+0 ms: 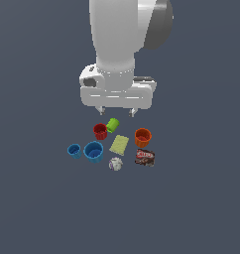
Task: Pick up a designated object from a clutter of objects.
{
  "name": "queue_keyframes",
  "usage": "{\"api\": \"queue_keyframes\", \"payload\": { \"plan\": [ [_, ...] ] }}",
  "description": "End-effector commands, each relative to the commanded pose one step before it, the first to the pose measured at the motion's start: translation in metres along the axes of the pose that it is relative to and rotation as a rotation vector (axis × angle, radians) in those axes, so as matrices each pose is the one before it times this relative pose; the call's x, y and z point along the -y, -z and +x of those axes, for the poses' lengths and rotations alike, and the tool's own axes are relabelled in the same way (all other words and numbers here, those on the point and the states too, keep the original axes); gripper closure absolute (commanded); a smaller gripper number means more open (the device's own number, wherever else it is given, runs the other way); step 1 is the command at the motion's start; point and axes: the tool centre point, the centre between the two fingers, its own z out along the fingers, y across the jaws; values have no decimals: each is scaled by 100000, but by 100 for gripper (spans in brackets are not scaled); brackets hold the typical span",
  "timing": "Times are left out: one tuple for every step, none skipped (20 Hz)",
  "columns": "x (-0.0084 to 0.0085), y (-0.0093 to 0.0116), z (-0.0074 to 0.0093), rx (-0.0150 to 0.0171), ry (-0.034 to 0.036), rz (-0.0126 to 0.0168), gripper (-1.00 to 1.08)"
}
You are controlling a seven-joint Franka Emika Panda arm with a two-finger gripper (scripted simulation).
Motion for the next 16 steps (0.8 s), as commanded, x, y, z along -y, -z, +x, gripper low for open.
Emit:
{"api": "queue_keyframes", "payload": {
  "plan": [
    [28, -377, 187, 70, -2522, 188, -92],
    [15, -181, 95, 19, -1269, 94, -92],
    [19, -199, 103, 20, -1394, 102, -92],
    [20, -216, 111, 23, -1509, 107, -92],
    [24, -236, 119, 27, -1645, 113, -92],
    [26, -255, 127, 31, -1767, 117, -92],
    [29, -272, 133, 34, -1885, 120, -92],
    [32, -291, 140, 37, -2006, 123, -92],
    [36, -311, 146, 40, -2142, 126, -92],
    [40, -333, 153, 44, -2282, 127, -92],
    [44, -354, 159, 48, -2420, 127, -92],
    [48, -376, 165, 51, -2559, 126, -92],
    [52, -396, 170, 54, -2689, 124, -92],
    [55, -407, 169, 55, -2754, 117, -92],
    [57, -409, 165, 54, -2757, 108, -92],
    [58, -411, 161, 52, -2759, 98, -92]
  ]
}}
